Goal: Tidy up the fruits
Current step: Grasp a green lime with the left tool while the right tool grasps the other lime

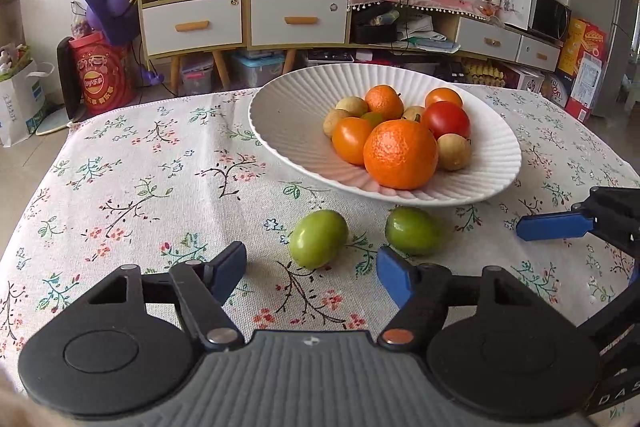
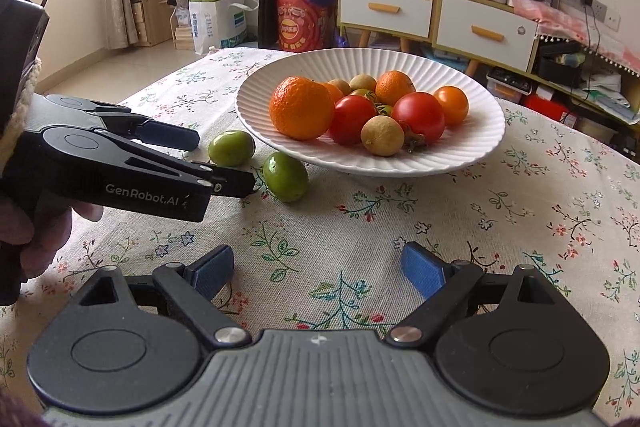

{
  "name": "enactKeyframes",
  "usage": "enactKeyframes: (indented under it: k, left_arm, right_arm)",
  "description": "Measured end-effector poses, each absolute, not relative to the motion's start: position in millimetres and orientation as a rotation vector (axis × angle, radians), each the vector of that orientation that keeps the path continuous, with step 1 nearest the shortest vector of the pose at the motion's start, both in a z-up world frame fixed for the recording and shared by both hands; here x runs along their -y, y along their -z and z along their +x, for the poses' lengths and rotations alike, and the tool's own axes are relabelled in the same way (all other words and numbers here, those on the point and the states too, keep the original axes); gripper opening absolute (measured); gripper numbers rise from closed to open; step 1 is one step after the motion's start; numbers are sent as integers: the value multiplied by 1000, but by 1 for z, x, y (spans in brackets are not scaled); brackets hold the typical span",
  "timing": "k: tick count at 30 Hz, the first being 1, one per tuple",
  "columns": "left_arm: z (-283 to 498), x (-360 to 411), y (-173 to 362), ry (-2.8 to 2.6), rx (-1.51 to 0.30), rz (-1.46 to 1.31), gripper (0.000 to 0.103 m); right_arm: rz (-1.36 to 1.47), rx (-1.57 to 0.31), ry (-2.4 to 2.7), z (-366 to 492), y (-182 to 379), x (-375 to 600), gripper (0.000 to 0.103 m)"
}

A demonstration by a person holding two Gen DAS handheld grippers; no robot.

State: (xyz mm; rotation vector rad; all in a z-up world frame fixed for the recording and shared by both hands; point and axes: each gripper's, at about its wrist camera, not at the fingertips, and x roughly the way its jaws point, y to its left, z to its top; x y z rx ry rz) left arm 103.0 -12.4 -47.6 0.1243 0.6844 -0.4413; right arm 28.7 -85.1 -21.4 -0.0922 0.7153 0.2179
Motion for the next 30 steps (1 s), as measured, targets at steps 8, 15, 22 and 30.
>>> enactKeyframes:
  k: [8,15,22,30]
  left_arm:
    - [107,17,43,450,-701,122,23]
    - [105,10,37,436,-736,124,22]
    - [101,-3,29,418,-770,95,22]
    - [93,-16,22,437,-769,84,22]
  right_arm:
    - [-89,-718,-206,36,18,82,87]
    - [-89,-729,-209,43,18,75,70]
    - [-113,-738,-213,49,17,60,58]
    - [-128,-741,-186,53,16,51,43]
